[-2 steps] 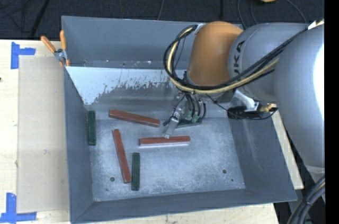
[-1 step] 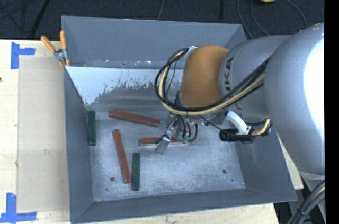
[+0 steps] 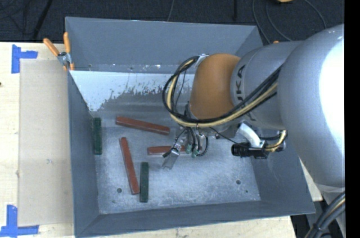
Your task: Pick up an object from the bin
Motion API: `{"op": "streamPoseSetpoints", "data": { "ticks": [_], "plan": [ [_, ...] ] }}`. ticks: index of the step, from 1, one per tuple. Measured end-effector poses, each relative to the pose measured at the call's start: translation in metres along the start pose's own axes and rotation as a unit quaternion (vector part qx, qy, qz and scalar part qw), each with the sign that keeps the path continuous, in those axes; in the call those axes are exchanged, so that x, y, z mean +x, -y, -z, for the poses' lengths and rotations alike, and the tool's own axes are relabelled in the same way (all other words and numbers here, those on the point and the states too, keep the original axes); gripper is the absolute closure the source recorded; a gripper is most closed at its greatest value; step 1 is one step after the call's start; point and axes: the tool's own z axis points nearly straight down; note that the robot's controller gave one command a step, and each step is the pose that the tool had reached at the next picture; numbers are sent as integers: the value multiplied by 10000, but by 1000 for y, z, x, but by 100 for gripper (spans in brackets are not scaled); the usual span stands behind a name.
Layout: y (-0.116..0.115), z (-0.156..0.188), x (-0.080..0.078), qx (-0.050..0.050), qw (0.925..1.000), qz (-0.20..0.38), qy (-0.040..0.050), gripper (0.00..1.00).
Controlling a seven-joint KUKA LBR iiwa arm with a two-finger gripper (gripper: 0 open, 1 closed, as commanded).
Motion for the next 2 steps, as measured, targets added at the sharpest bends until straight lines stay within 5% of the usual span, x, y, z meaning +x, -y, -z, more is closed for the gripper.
{"op": "streamPoseSetpoints", "data": {
  "ticks": [1,2],
  "plan": [
    [8,-30,-52,-29,9886,-1503,41,100],
    [8,-30,-52,-27,9888,-1489,44,100]
  ]
}}
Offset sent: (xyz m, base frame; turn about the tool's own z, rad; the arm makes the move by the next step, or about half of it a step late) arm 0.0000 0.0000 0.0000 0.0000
